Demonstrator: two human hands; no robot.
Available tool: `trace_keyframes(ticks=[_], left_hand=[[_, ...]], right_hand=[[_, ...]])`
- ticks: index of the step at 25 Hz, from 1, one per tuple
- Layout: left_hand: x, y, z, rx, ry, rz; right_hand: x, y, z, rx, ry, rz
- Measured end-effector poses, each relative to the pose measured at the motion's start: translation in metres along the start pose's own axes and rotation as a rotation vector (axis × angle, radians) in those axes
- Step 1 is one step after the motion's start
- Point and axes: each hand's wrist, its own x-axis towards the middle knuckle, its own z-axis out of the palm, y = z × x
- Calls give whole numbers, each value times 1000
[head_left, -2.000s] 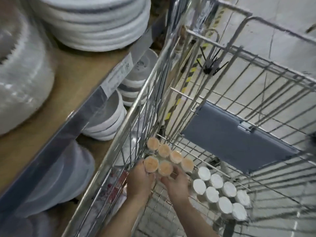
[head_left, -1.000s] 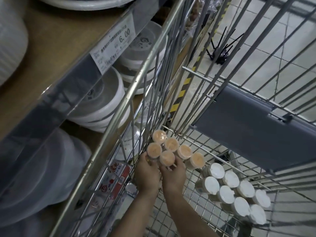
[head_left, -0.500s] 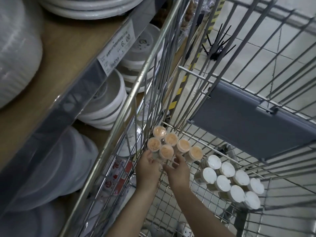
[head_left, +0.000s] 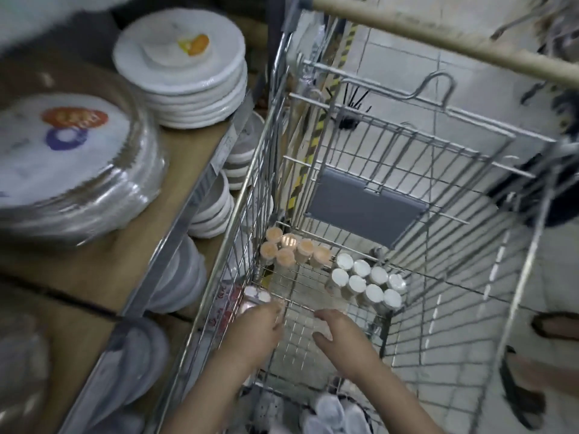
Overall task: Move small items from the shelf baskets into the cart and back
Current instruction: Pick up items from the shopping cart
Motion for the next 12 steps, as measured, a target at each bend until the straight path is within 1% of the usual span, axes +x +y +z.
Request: trace_keyframes(ticks=[5, 8, 10, 12], left_hand=[[-115, 16, -9, -156, 58, 6], [-201, 22, -10, -297, 140, -24], [-262, 24, -1, -322, 234, -57], [-319, 22, 14, -359, 349, -129]], right_hand=[[-114, -24, -25, -26, 50, -41], [-187, -37, -28, -87, 44, -129], [-236, -41, -24, -94, 43, -225], [-275, -41, -16, -87, 9, -299]])
